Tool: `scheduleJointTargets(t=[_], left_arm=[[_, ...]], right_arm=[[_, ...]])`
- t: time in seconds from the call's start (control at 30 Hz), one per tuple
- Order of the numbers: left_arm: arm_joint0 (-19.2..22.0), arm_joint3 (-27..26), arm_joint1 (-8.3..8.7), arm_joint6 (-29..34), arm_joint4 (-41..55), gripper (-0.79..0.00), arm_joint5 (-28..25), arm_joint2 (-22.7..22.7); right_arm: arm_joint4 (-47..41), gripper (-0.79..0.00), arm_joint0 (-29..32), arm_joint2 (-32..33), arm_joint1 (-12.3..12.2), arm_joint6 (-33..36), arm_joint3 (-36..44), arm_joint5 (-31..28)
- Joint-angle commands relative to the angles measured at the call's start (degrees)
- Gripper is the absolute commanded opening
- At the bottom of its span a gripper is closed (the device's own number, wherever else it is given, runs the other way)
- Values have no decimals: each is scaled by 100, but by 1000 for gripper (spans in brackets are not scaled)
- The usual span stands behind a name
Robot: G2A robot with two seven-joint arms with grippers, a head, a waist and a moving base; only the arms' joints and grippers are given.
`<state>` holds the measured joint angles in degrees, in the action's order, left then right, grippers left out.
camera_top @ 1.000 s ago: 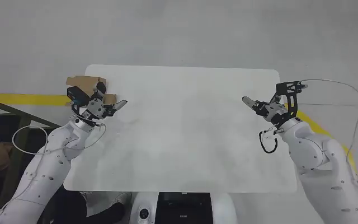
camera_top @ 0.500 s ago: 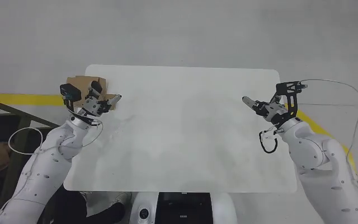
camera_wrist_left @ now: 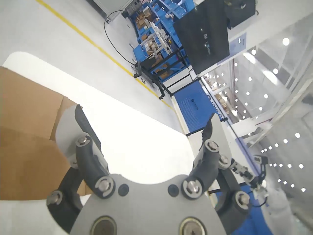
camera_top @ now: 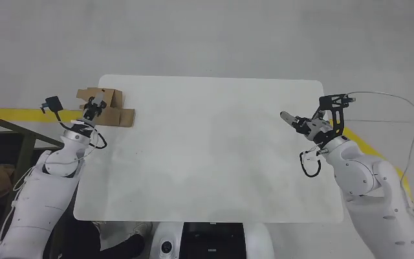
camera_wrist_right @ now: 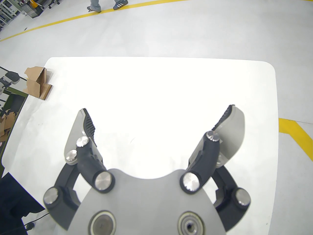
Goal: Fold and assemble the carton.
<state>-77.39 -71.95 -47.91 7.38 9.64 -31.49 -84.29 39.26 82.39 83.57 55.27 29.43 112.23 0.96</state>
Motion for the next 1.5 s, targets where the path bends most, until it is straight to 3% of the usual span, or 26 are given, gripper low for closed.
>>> scheduleJointTargets(t=[0.0, 0.43, 0.7, 0.9, 1.23, 1.47], left_arm=[[18, 46, -14, 194, 324, 0, 16, -27], [15, 47, -15, 185, 322, 0, 33, -33], [-112, 196, -19, 254, 747, 0, 267, -522], [-281, 549, -33, 576, 1848, 0, 640, -997], [-346, 1254, -16, 649, 1949, 0, 730, -1602], [-183, 2026, -49, 1140, 1972, 0, 529, -1635]], right_arm=[[0, 0, 0, 0, 0, 0, 0, 0], [0, 0, 0, 0, 0, 0, 0, 0], [0, 0, 0, 0, 0, 0, 0, 0], [0, 0, 0, 0, 0, 0, 0, 0], [0, 0, 0, 0, 0, 0, 0, 0], [0, 0, 0, 0, 0, 0, 0, 0]])
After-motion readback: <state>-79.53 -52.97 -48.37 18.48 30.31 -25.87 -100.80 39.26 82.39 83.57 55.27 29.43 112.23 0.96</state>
